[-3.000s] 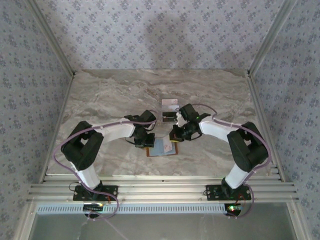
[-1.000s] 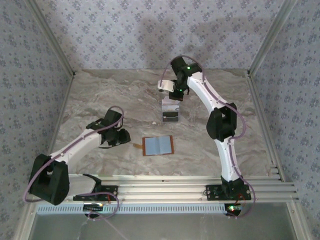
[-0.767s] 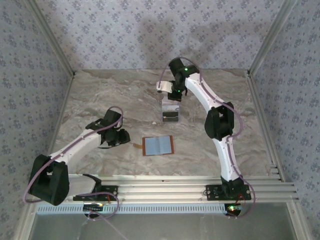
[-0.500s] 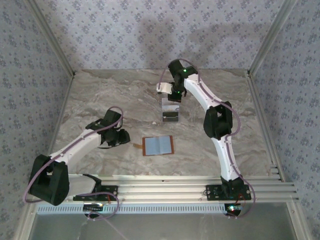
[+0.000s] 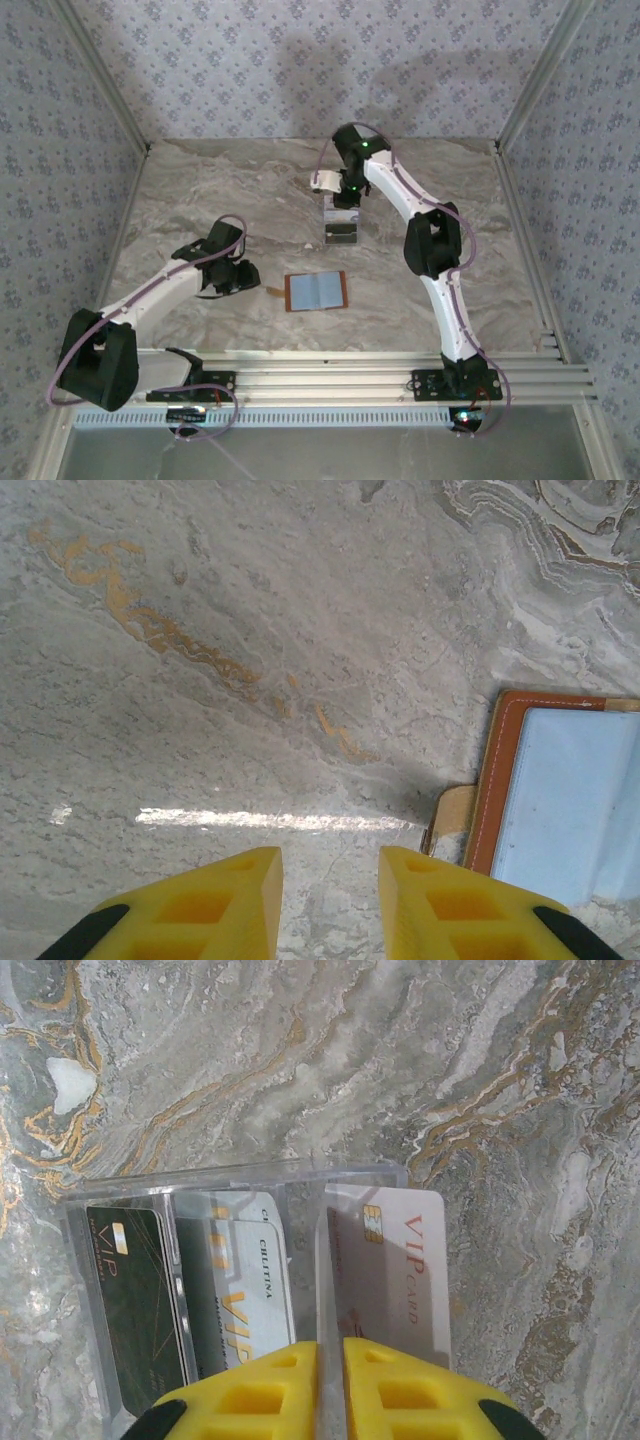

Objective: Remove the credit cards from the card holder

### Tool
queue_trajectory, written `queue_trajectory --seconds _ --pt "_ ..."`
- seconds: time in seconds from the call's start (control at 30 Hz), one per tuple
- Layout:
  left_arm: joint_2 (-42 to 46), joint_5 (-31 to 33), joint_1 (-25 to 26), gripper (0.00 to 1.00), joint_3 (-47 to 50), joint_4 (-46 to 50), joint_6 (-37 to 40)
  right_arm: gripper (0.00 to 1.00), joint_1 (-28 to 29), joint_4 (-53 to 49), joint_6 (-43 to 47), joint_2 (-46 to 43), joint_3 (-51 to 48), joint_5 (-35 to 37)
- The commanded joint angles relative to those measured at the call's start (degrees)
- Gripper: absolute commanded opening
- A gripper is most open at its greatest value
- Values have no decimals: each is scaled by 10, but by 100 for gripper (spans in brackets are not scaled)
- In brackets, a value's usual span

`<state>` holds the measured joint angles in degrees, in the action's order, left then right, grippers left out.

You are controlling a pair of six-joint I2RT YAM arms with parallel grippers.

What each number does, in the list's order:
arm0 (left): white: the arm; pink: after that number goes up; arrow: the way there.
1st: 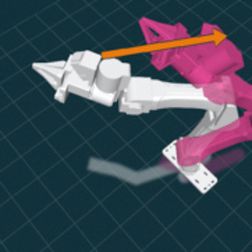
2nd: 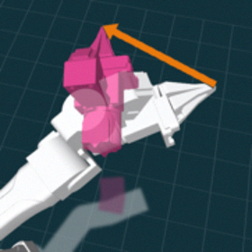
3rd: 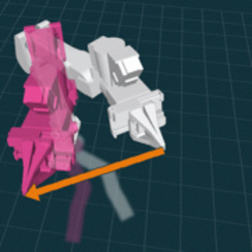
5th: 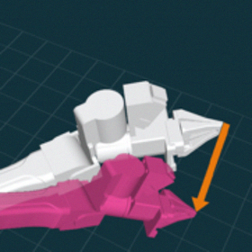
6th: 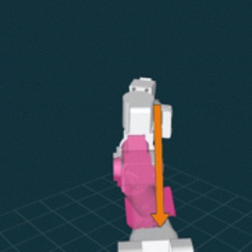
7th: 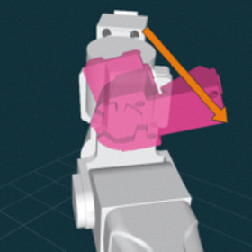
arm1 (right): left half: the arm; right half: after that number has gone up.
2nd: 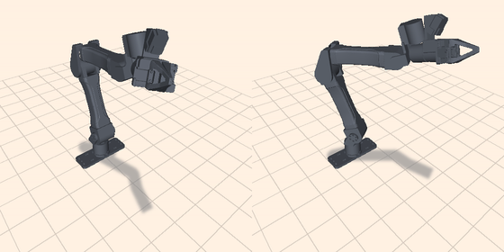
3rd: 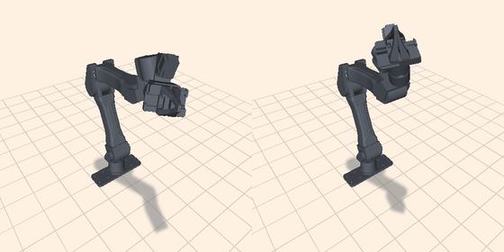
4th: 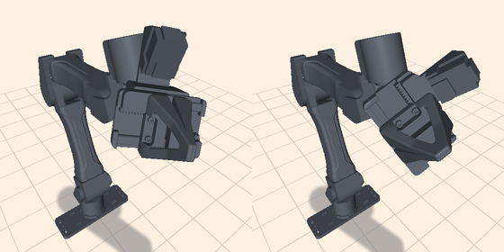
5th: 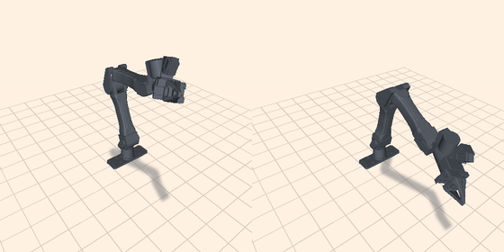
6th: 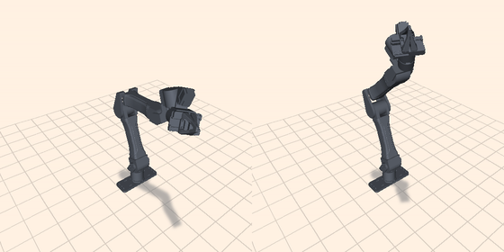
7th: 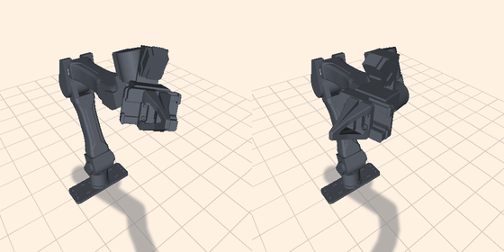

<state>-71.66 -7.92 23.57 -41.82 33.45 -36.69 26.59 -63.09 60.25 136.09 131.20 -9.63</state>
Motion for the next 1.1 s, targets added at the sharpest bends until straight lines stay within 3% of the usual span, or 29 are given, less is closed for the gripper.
queue_trajectory --seconds 0.0,0.4,0.67,0.8,0.9,0.97,1.03,1.07 --pt "13 -6 -5 32 2 14 -4 23 5 -5 112 4 9 34" --pt "11 -4 -5 33 -3 11 -1 35 -5 137 79 -62 -61 94" --pt "-2 16 -9 38 -29 12 25 42 -19 210 6 -150 -158 68" --pt "-13 43 -11 51 -43 -4 50 47 -31 247 -62 -207 -235 76" --pt "-25 77 -14 68 -57 -14 69 55 -47 297 -129 -261 -316 83" --pt "-33 116 -14 80 -66 -20 80 67 -61 331 -171 -299 -373 84" --pt "-45 159 -17 99 -77 -24 94 87 -78 359 -207 -338 -437 88" --pt "-51 177 -18 100 -82 -26 100 94 -85 371 -218 -354 -463 90"
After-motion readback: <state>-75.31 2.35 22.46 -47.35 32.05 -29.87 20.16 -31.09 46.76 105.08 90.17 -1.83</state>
